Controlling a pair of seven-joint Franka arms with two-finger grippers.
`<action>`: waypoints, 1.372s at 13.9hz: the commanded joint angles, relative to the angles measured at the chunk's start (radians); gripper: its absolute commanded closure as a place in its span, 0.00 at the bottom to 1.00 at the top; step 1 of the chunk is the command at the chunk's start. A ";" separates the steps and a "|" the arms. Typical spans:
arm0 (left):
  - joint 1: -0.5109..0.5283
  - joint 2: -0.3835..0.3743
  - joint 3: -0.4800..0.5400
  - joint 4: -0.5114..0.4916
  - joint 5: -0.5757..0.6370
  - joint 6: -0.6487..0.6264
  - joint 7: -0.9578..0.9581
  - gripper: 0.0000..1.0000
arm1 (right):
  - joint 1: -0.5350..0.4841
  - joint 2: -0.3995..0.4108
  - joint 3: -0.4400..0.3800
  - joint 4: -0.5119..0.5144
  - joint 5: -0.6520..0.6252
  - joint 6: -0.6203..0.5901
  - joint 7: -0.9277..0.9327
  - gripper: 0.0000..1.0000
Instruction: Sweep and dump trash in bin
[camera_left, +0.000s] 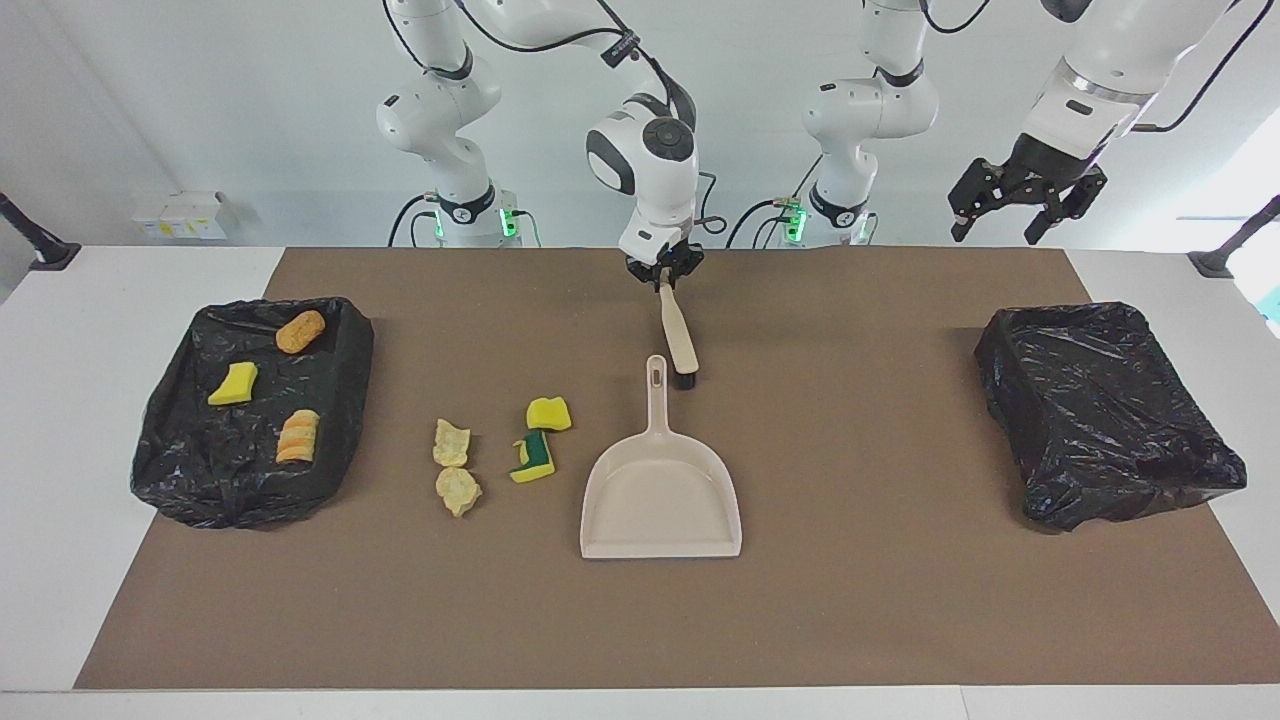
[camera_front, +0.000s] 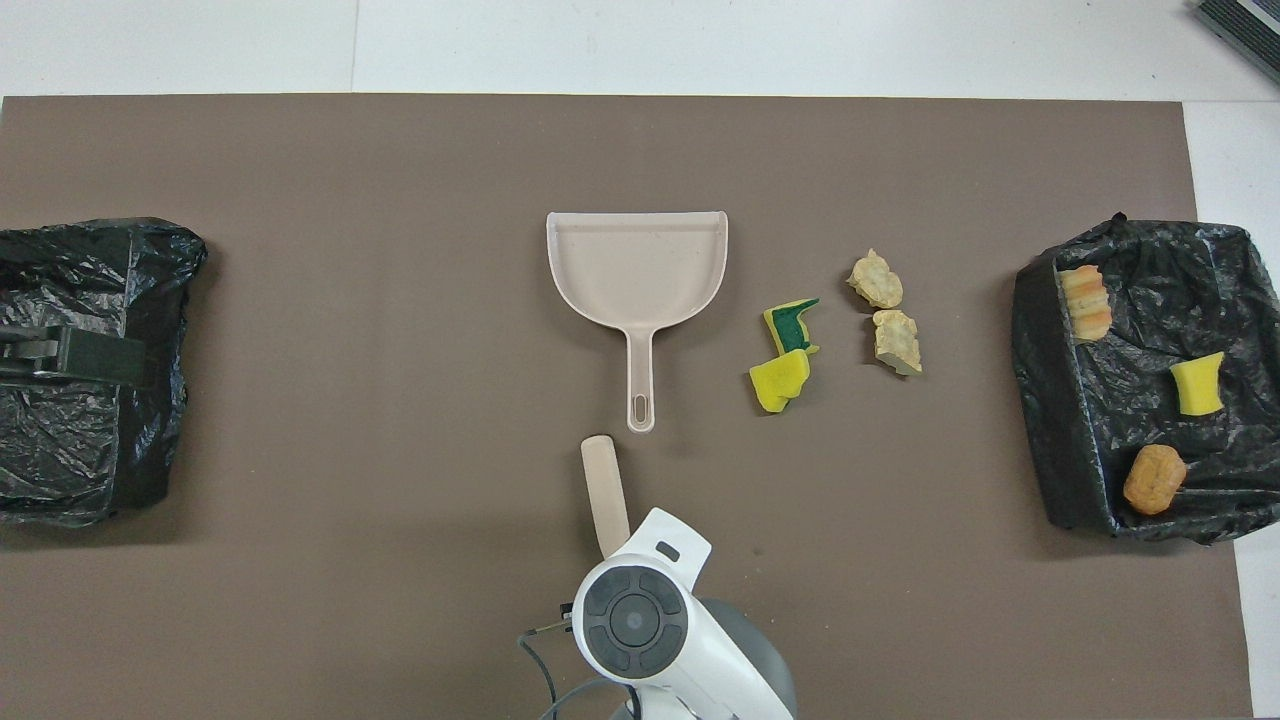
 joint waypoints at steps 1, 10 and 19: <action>-0.001 -0.022 -0.003 -0.021 0.000 -0.004 -0.001 0.00 | -0.020 -0.062 -0.002 -0.005 -0.001 -0.083 0.025 1.00; -0.077 0.136 -0.015 0.030 0.009 0.171 -0.012 0.00 | -0.224 -0.213 -0.011 0.029 -0.017 -0.393 0.143 1.00; -0.408 0.455 -0.015 0.109 0.028 0.370 -0.301 0.00 | -0.453 -0.165 -0.007 0.082 -0.244 -0.366 -0.054 1.00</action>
